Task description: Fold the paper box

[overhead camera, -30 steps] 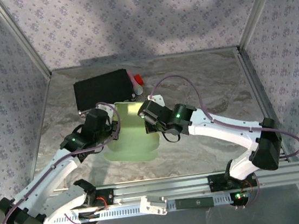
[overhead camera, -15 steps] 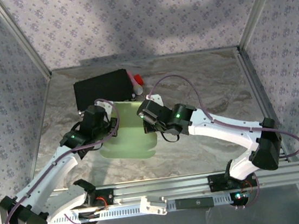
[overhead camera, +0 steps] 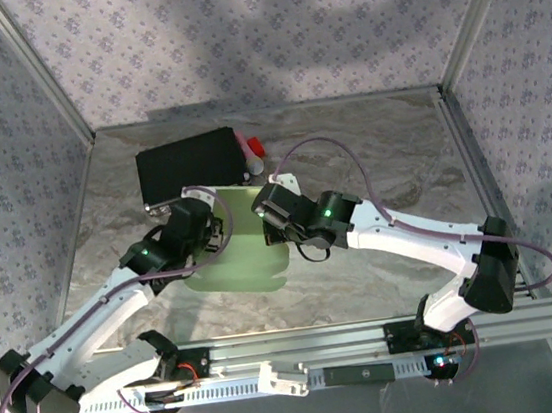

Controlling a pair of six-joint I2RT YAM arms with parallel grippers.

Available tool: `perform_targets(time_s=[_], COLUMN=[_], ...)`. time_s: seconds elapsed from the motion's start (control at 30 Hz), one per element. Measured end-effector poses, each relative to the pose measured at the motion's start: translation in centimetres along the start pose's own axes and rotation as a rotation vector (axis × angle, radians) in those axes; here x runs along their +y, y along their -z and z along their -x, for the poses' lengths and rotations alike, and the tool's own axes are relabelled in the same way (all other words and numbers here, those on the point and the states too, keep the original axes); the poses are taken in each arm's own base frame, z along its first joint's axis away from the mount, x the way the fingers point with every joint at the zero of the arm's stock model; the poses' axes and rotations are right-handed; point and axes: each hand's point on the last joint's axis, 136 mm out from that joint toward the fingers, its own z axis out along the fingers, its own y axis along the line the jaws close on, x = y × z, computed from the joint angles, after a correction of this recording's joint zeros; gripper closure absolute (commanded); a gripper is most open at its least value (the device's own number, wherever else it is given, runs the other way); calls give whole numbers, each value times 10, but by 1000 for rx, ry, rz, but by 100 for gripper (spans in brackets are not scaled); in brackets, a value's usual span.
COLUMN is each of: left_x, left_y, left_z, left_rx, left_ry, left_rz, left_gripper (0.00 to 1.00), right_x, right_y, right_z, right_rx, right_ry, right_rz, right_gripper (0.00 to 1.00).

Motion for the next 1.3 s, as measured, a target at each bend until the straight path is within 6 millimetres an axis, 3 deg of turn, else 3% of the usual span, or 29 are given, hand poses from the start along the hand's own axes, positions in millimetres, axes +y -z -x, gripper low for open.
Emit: perform_targets(time_s=[0.17, 0.37, 0.53, 0.93, 1.17, 1.3], left_x=[0, -5, -9, -20, -23, -20], left_y=[-1, 0, 16, 37, 63, 69], left_z=[2, 4, 11, 19, 25, 26], left_rx=[-14, -30, -72, -85, -100, -81], left_ry=[1, 7, 53, 82, 79, 77], left_rz=[32, -11, -125, -258, -349, -379], left_gripper=[99, 72, 56, 46, 42, 47], right_x=[0, -2, 0, 5, -2, -6], right_y=[-1, 0, 4, 8, 4, 2], right_z=[0, 2, 3, 4, 4, 5], right_rx=[1, -5, -4, -3, 5, 9], right_ry=[0, -5, -11, -15, -27, -36], right_rz=[-1, -4, 17, 47, 42, 35], right_gripper=[100, 100, 100, 100, 100, 100])
